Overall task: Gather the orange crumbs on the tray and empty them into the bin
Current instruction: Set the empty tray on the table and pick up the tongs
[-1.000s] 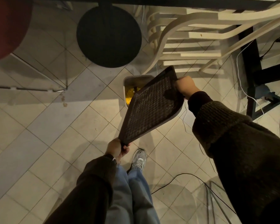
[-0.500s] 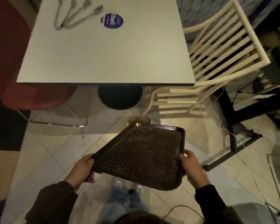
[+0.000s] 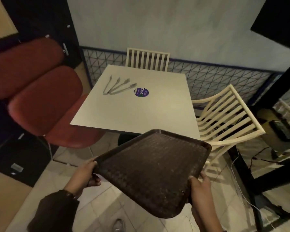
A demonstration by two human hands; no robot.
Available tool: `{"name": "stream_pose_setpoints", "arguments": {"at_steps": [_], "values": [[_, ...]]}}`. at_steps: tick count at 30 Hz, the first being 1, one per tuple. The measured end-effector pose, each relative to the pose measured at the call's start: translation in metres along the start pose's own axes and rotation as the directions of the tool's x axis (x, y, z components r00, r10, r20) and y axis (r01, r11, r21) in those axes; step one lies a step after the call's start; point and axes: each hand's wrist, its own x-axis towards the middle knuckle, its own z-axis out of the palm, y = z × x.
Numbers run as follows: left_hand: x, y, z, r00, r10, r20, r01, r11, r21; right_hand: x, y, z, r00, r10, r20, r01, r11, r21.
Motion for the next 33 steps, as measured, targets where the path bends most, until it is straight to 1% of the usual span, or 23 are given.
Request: {"name": "stream_pose_setpoints", "arguments": {"at_steps": [2,4,6,9,10,12,14,17,19,21,22,25,27,29,32,33], "values": [[0.012,0.007,0.003,0.999,0.050,-0.004,-0.050,0.992,-0.116,0.014,-0.002,0.019,0.999,-0.047,-0.019,0.048,0.998,0.049],[0.021,0.008,0.012,0.998,0.053,0.016,-0.049,0.981,-0.189,0.032,0.001,0.044,0.996,-0.076,-0.045,0.079,0.994,0.075],[0.029,-0.001,0.025,0.997,-0.014,0.071,0.031,0.970,-0.240,0.049,0.007,0.074,0.994,-0.087,-0.069,0.093,0.991,0.092],[0.040,-0.017,0.051,0.958,-0.151,0.242,0.220,0.932,-0.287,0.069,0.017,0.120,0.991,-0.059,-0.120,0.068,0.995,0.070],[0.045,-0.020,0.059,0.945,-0.177,0.276,0.259,0.918,-0.299,0.074,0.022,0.134,0.989,-0.051,-0.140,0.061,0.996,0.072],[0.062,-0.019,0.069,0.930,-0.219,0.295,0.310,0.899,-0.310,0.084,0.031,0.158,0.982,-0.050,-0.180,0.062,0.996,0.065],[0.090,-0.018,0.069,0.927,-0.248,0.280,0.321,0.912,-0.255,0.096,0.042,0.181,0.981,-0.019,-0.192,0.033,0.997,0.067],[0.141,-0.018,0.047,0.941,-0.256,0.223,0.295,0.942,-0.162,0.112,0.050,0.212,0.982,0.100,-0.163,-0.082,0.990,0.118],[0.169,-0.012,0.028,0.952,-0.230,0.201,0.252,0.963,-0.092,0.125,0.056,0.228,0.976,0.195,-0.098,-0.175,0.967,0.183],[0.195,-0.003,0.011,0.961,-0.202,0.187,0.208,0.978,-0.010,0.137,0.063,0.242,0.957,0.290,-0.017,-0.281,0.938,0.205],[0.210,0.000,0.002,0.965,-0.193,0.179,0.190,0.981,0.031,0.142,0.065,0.247,0.945,0.327,-0.006,-0.319,0.925,0.207],[0.250,0.008,-0.020,0.972,-0.166,0.167,0.144,0.980,0.136,0.160,0.065,0.254,0.936,0.348,-0.054,-0.338,0.932,0.131],[0.267,0.015,-0.029,0.978,-0.115,0.175,0.085,0.982,0.168,0.171,0.058,0.249,0.934,0.343,-0.096,-0.332,0.936,0.118],[0.282,0.022,-0.035,0.982,-0.096,0.161,0.063,0.977,0.202,0.185,0.051,0.238,0.921,0.364,-0.142,-0.347,0.929,0.130],[0.304,0.024,-0.044,0.993,-0.093,0.077,0.065,0.951,0.301,0.208,0.044,0.217,0.877,0.414,-0.242,-0.378,0.908,0.183],[0.312,0.021,-0.046,0.995,-0.075,0.070,0.049,0.945,0.323,0.216,0.042,0.211,0.870,0.418,-0.260,-0.385,0.907,0.170]]}}
